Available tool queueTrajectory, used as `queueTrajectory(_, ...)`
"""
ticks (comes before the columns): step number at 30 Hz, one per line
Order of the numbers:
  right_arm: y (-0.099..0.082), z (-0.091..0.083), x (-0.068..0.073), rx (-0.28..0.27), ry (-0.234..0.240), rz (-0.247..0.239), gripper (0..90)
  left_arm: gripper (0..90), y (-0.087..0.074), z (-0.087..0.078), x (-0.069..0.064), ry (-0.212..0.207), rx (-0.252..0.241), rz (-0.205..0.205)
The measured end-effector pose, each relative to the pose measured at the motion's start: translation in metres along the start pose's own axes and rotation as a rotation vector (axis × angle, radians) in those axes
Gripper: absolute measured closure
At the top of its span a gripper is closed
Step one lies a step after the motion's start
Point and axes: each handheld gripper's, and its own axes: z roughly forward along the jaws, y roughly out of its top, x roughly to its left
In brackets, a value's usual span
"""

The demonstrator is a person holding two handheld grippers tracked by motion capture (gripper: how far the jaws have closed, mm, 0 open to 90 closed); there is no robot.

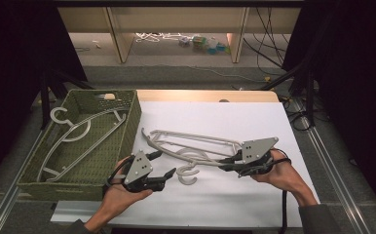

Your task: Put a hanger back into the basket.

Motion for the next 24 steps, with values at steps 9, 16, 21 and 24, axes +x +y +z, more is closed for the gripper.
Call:
queueTrajectory(9, 0.007, 0.001, 0.007, -0.018, 0.043, -0.02, 81.9, 28.9, 0.0, 0.014, -0.004, -0.016, 0.047, 0.094)
queueTrajectory(16, 0.009, 0.002, 0.01, -0.012, 0.066, -0.03, 81.9, 38.6, 0.001, 0.023, -0.001, -0.06, 0.069, 0.14)
queueTrajectory(21, 0.009, 0.003, 0.01, -0.011, 0.082, -0.032, 81.9, 48.1, 0.001, 0.028, -0.002, -0.093, 0.078, 0.191)
queueTrajectory(24, 0.009, 0.003, 0.01, -0.014, 0.082, -0.031, 81.9, 58.0, 0.003, 0.028, -0.003, -0.122, 0.083, 0.254)
